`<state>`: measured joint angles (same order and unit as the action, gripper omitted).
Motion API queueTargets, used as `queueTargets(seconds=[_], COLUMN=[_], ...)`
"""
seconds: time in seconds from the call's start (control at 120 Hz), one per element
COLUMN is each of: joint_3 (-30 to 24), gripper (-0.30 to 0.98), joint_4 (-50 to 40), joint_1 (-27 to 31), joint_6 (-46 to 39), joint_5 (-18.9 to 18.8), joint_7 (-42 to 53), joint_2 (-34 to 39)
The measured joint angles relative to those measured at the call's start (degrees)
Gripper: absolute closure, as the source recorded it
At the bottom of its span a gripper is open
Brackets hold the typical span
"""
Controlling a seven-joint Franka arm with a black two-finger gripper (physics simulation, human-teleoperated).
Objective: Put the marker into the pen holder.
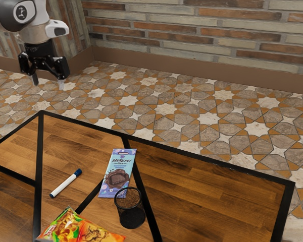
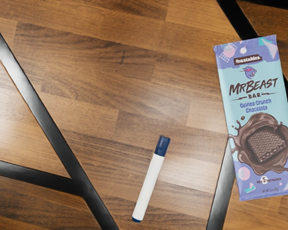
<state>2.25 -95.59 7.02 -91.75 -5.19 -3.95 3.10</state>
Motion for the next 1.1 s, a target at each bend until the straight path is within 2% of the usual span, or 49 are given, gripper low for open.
queueTargets(seconds=[0.242, 0.408, 0.658, 0.842, 1.1], joint_3=[0.6, 0.9, 1.4, 1.3, 1.4], gripper=[0.0, 0.0, 0.0, 0.0, 0.0], joint_4=[-4.9, -14.5, -23.4, -24.1, -29.3], joint_1=[-7.6, -4.1, 2.4, -1.6, -0.4], joint_6=[-3.1, -6.9, -15.8, -23.0, -32.0], joint_5=[0.0, -0.2, -0.4, -0.4, -0.2], joint_7=[-0.3, -0.7, -1.1, -1.1, -0.4], joint_2=[0.1, -1.1, -6.0, -12.4, -14.7])
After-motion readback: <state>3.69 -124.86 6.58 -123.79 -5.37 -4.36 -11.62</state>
